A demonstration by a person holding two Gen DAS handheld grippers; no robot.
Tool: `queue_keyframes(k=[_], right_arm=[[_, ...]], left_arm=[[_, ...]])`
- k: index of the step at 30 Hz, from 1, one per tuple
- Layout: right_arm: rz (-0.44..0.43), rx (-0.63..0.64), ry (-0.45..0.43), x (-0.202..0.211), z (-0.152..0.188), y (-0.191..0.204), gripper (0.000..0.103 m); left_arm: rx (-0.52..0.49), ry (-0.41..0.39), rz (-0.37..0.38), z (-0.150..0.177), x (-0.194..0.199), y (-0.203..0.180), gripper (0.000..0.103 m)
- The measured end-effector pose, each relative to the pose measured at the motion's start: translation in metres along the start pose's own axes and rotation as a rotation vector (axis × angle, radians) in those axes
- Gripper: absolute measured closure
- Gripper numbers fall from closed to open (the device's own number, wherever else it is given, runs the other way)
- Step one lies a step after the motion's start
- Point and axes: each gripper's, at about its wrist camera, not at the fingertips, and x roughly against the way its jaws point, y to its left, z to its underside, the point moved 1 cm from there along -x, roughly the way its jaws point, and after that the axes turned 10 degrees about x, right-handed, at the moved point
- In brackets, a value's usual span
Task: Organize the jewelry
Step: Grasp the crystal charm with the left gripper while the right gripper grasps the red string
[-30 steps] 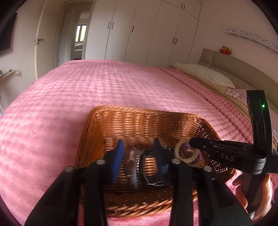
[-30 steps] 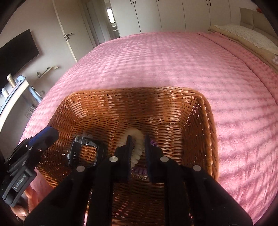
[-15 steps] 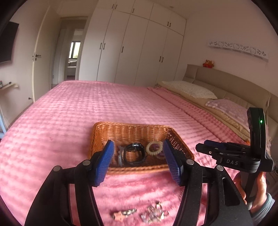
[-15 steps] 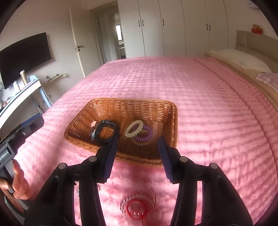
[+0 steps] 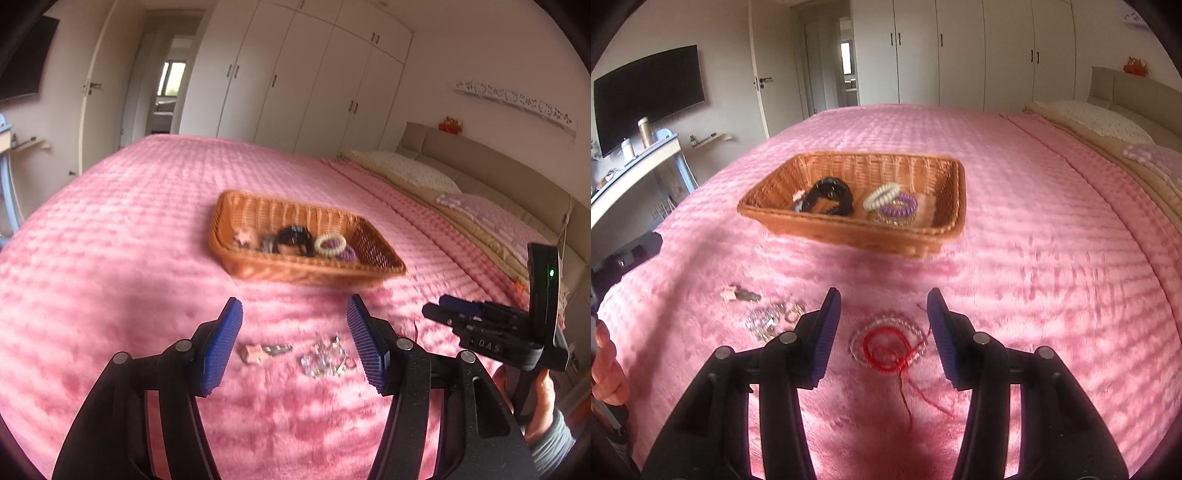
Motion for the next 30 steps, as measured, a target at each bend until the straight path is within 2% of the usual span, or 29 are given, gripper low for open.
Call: queue_keyframes(k=[7, 11, 14, 19, 24, 27, 29, 30], right_arm=[[-0.013, -0.040, 0.037, -0.015, 0.022, -0.015, 0.058], [-0.043, -0.076, 0.056, -0.020, 0.028, -0.023, 0.060], [-0.057, -0.078, 0.074, -0.023, 0.033, -0.023, 0.064], [-0.071, -0.038, 0.103, -0.031, 0.038, -0.011, 0.065], [-0.029, -0.014, 0.129, -0.042, 0.040, -0.003, 0.065], [-0.036, -0.023, 0.146, -0.047, 0.041, -0.005, 0.073], [-0.037, -0.009, 0.146, -0.047, 0.041, -0.003, 0.079], [-0.039, -0.002, 0.144, -0.047, 0.041, -0.001, 0.080]], left_arm=[[-0.109, 0.122, -0.038, 0.030, -0.037, -0.026, 0.046], [-0.133, 0.187, -0.047, 0.047, -0.055, -0.032, 0.047], [-0.164, 0.212, -0.064, 0.053, -0.065, -0.039, 0.048], [-0.182, 0.226, -0.085, 0.057, -0.075, -0.046, 0.048], [-0.185, 0.244, -0.115, 0.061, -0.085, -0.046, 0.059], [-0.180, 0.254, -0.123, 0.062, -0.088, -0.044, 0.067], [-0.164, 0.267, -0.122, 0.063, -0.090, -0.041, 0.082], [-0.154, 0.271, -0.124, 0.063, -0.091, -0.039, 0.083]])
